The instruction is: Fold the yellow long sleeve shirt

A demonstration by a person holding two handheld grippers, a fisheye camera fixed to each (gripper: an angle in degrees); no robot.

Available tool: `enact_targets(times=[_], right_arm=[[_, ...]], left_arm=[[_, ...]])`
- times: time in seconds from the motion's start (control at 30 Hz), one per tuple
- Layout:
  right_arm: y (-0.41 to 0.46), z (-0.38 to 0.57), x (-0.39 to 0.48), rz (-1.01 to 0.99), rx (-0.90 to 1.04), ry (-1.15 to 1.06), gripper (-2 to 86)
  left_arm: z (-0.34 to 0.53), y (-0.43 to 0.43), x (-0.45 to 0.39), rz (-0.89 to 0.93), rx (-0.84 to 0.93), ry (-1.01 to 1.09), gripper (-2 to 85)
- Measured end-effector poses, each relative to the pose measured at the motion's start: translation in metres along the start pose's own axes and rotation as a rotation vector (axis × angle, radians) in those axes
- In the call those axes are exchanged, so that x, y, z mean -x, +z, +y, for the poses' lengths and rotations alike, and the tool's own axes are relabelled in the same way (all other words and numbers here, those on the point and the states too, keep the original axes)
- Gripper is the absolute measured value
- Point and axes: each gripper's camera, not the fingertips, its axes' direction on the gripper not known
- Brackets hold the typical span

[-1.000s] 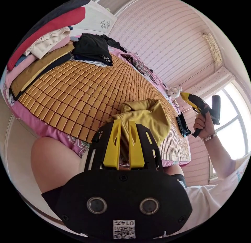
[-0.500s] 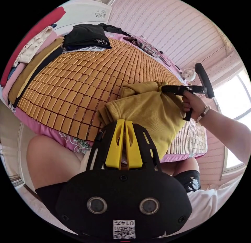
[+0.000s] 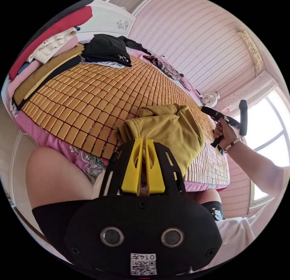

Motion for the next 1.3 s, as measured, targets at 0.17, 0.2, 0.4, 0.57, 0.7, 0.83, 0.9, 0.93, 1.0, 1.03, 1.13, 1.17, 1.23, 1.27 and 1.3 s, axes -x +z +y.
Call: enact_targets(times=[0.17, 0.2, 0.4, 0.57, 0.7, 0.83, 0.9, 0.93, 1.0, 1.03, 1.13, 1.17, 1.23, 1.27, 1.3], right_arm=[[0.033, -0.005, -0.016, -0.25, 0.275, -0.088, 16.9], [0.039, -0.005, -0.014, -0.261, 0.318, -0.101, 17.1], [0.084, -0.01, -0.012, -0.378, 0.521, 0.008, 16.0], [0.074, -0.001, -0.006, -0.394, 0.534, -0.016, 12.8], [0.064, 0.017, -0.013, -0.422, 0.492, 0.043, 11.6], [0.054, 0.032, -0.012, -0.418, 0.456, 0.085, 11.3], [0.049, 0.035, -0.011, -0.415, 0.444, 0.079, 11.0], [0.047, 0.036, -0.012, -0.42, 0.448, 0.081, 10.7], [0.042, 0.036, -0.011, -0.419, 0.452, 0.064, 10.0], [0.037, 0.035, -0.008, -0.408, 0.453, 0.035, 9.6], [0.023, 0.025, 0.002, -0.381, 0.447, -0.056, 8.6], [0.016, 0.019, 0.003, -0.395, 0.436, -0.07, 8.4], [0.007, 0.007, 0.005, -0.436, 0.416, -0.093, 8.0], [0.001, -0.001, 0.008, -0.457, 0.404, -0.132, 7.9], [-0.001, -0.005, 0.011, -0.462, 0.399, -0.157, 7.8]], left_arm=[[-0.001, 0.003, 0.008, 0.0, 0.003, -0.07, 12.9], [-0.001, 0.007, 0.008, 0.0, 0.012, -0.067, 13.9], [-0.003, 0.015, 0.014, 0.031, 0.049, -0.087, 14.5], [-0.004, 0.007, 0.02, -0.021, 0.042, -0.138, 13.4], [-0.005, 0.005, 0.015, -0.067, 0.043, -0.12, 14.1], [-0.006, 0.006, 0.017, -0.028, 0.062, -0.118, 11.9], [-0.008, 0.008, 0.026, 0.044, 0.094, -0.16, 9.9], [-0.008, 0.008, 0.028, 0.061, 0.101, -0.17, 9.5], [-0.008, 0.008, 0.036, 0.114, 0.123, -0.203, 8.1], [-0.009, 0.008, 0.036, 0.118, 0.128, -0.202, 7.8], [-0.009, 0.0, 0.025, 0.094, 0.138, -0.147, 6.6], [-0.009, -0.005, 0.02, 0.112, 0.13, -0.128, 6.4], [-0.009, -0.017, 0.014, 0.171, 0.099, -0.098, 6.4], [-0.009, -0.025, 0.01, 0.201, 0.081, -0.072, 6.3], [-0.011, -0.033, 0.006, 0.204, 0.066, -0.042, 6.3]])
